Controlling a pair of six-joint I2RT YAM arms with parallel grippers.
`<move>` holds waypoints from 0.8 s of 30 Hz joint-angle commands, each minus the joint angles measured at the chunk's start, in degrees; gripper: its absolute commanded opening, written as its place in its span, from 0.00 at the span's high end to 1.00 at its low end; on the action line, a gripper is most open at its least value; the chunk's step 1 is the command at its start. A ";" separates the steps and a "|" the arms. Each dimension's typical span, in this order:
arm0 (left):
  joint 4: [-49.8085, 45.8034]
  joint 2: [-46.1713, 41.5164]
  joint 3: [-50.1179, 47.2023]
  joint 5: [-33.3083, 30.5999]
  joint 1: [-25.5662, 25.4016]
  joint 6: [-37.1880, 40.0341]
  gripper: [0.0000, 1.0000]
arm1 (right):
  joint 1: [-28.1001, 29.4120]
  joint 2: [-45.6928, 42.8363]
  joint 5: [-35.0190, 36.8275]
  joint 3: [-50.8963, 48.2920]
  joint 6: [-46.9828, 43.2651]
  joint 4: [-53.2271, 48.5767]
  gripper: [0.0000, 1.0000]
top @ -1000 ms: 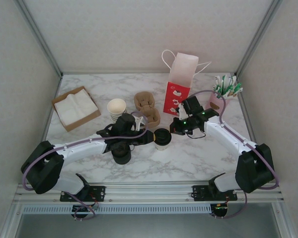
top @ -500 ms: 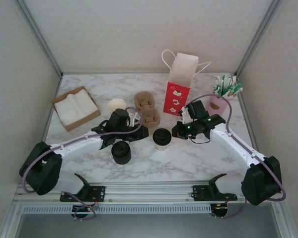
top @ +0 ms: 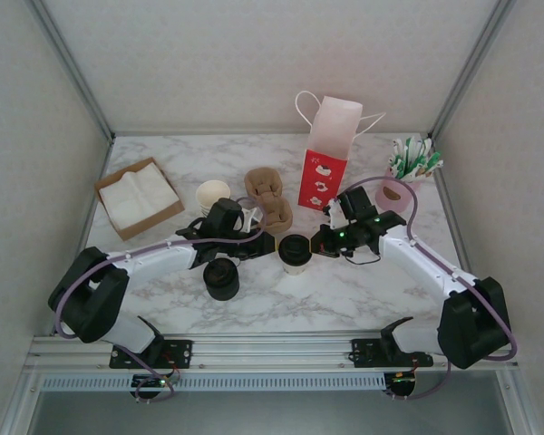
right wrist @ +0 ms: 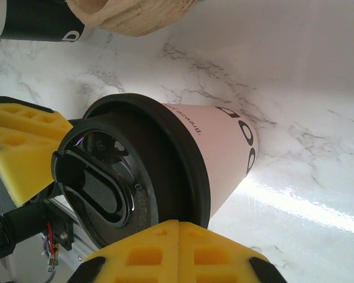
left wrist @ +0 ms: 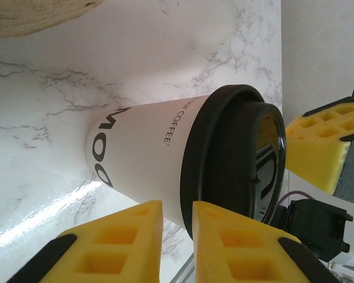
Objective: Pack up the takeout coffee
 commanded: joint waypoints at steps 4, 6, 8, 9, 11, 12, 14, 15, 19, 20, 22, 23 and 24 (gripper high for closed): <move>1.24 0.76 0.69 1.04 -0.21 1.34 0.80 | -0.29 1.74 -0.33 -0.11 -0.14 0.42 1.00; 1.21 0.71 0.23 0.78 -0.48 1.31 0.80 | -0.30 2.16 -0.25 0.07 -0.22 0.27 1.00; 1.54 0.75 -0.44 0.74 -0.75 1.03 0.81 | -0.30 2.51 0.10 0.31 -0.31 0.06 1.00; 1.82 0.69 -0.82 0.69 -0.85 0.78 0.81 | -0.31 2.57 0.22 0.46 -0.38 -0.08 1.00; 2.37 0.54 -1.50 0.60 -1.28 0.34 0.81 | -0.26 2.62 0.54 0.89 -0.57 -0.39 1.00; 2.55 0.50 -1.72 0.59 -1.56 0.18 0.81 | -0.29 2.83 0.81 1.15 -0.67 -0.63 1.00; 3.08 0.26 -2.14 0.51 -2.07 -0.36 0.81 | -0.26 3.17 1.21 1.85 -0.91 -1.06 1.00; 3.34 0.10 -2.25 0.51 -2.38 -0.60 0.81 | -0.26 3.42 1.40 2.29 -1.08 -1.22 1.00; 3.61 -0.57 -2.43 0.09 -3.53 -1.37 0.81 | -0.27 4.73 2.19 4.12 -1.80 -1.95 1.00; 3.61 -0.89 -2.50 -0.06 -3.74 -1.58 0.81 | -0.31 5.06 2.34 4.53 -2.02 -2.14 1.00; 3.72 -1.69 -2.77 -0.34 -4.15 -2.07 0.81 | -0.31 5.62 2.69 5.42 -2.42 -2.53 1.00; 3.83 -2.13 -2.94 -0.49 -4.29 -2.37 0.81 | -0.37 5.99 2.84 5.97 -2.60 -2.63 1.00; 3.96 -2.44 -3.03 -0.54 -4.59 -2.69 0.81 | -0.50 6.40 2.94 6.40 -2.84 -2.77 1.00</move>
